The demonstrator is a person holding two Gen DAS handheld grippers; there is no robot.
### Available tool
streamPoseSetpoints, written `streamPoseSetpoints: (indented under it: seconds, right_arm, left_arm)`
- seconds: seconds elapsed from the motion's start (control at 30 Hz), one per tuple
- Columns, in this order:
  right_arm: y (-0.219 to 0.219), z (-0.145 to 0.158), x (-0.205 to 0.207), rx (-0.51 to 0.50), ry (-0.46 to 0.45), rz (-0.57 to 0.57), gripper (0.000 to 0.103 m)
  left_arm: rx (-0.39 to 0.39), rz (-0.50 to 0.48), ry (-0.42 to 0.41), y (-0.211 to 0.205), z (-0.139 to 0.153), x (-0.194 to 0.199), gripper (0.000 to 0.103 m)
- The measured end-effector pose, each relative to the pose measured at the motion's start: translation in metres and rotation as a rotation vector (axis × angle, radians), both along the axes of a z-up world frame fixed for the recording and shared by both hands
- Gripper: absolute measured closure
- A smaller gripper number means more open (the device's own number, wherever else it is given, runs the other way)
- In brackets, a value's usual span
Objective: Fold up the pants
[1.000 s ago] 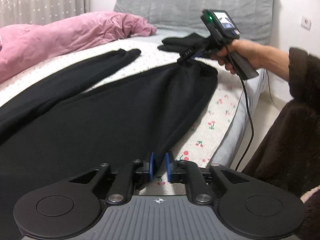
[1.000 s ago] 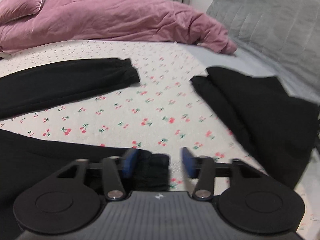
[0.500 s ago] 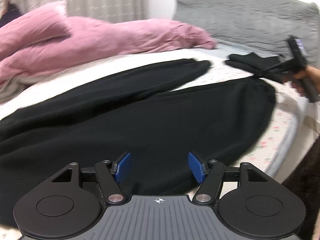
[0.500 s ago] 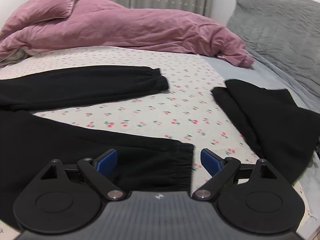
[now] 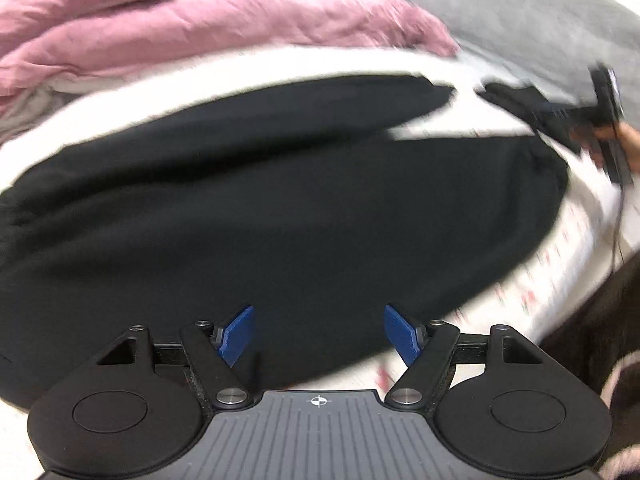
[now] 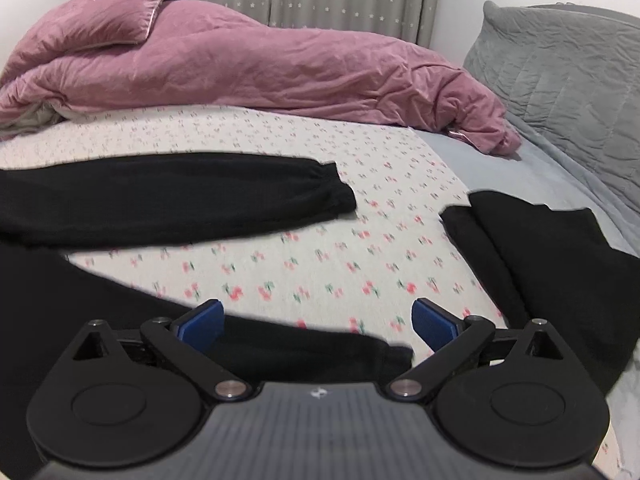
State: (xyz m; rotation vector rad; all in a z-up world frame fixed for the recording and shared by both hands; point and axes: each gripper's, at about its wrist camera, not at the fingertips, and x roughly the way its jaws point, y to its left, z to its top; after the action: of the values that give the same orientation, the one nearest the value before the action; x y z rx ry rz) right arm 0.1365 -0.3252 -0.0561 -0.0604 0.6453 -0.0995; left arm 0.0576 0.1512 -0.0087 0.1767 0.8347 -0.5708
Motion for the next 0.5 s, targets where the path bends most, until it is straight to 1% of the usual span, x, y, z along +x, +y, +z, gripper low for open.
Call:
streamPoseSetpoints:
  seconds: [0.1, 0.2, 0.27, 0.37, 0.43, 0.5]
  right_arm:
    - [0.002, 0.01, 0.017, 0.007, 0.01, 0.036, 0.0]
    - [0.006, 0.019, 0.039, -0.014, 0.027, 0.053, 0.0]
    - [0.009, 0.024, 0.055, -0.023, 0.038, 0.067, 0.0]
    - [0.013, 0.03, 0.081, -0.029, 0.05, 0.112, 0.0]
    - [0.018, 0.033, 0.102, -0.034, 0.061, 0.16, 0.0]
    - [0.024, 0.034, 0.124, -0.053, 0.066, 0.214, 0.0]
  left_arm:
    - [0.004, 0.073, -0.043, 0.017, 0.013, 0.024, 0.026]
    - [0.022, 0.116, -0.06, 0.024, 0.023, 0.06, 0.026]
    - [0.034, 0.13, -0.069, 0.023, 0.029, 0.086, 0.026]
    - [0.084, 0.143, -0.099, 0.013, 0.033, 0.127, 0.026]
    - [0.112, 0.139, -0.116, 0.009, 0.033, 0.155, 0.026]
    - [0.128, 0.128, -0.116, 0.006, 0.03, 0.181, 0.026]
